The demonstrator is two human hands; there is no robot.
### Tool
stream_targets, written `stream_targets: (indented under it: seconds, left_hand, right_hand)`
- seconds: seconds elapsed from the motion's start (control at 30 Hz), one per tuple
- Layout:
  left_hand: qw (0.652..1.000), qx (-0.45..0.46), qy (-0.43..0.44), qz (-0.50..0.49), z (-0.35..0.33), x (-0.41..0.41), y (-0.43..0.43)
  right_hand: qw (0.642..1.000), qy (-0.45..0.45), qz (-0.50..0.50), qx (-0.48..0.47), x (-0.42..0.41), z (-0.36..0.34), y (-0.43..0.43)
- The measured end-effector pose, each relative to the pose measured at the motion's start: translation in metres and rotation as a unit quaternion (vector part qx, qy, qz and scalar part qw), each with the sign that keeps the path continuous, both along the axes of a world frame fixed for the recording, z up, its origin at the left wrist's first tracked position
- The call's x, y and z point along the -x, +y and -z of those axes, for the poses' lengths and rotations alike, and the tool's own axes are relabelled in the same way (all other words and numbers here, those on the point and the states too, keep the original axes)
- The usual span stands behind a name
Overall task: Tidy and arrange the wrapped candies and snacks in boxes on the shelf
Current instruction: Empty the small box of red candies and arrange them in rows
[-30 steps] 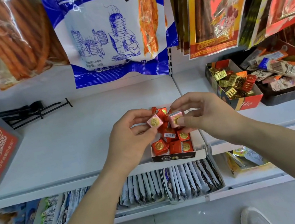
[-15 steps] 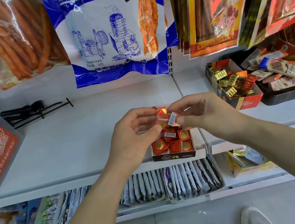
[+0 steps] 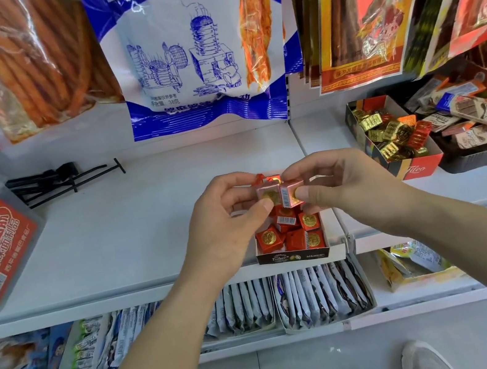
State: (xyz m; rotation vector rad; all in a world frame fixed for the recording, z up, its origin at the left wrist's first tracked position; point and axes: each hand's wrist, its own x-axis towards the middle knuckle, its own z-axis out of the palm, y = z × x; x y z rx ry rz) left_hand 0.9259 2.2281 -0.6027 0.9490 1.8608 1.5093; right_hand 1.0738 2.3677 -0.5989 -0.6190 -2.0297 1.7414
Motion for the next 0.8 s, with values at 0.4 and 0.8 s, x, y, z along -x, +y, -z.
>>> stream_targets:
  seconds: [0.4, 0.8]
  left_hand:
    - [1.000, 0.002, -0.013, 0.019, 0.003, 0.002, -0.003]
    - [0.962, 0.132, 0.236, 0.047, 0.014, 0.017, -0.002]
  right_hand:
    - [1.000, 0.000, 0.016, 0.022, 0.007, 0.005, 0.002]
    - [0.990, -0.021, 0.135, 0.023, 0.006, 0.003, 0.020]
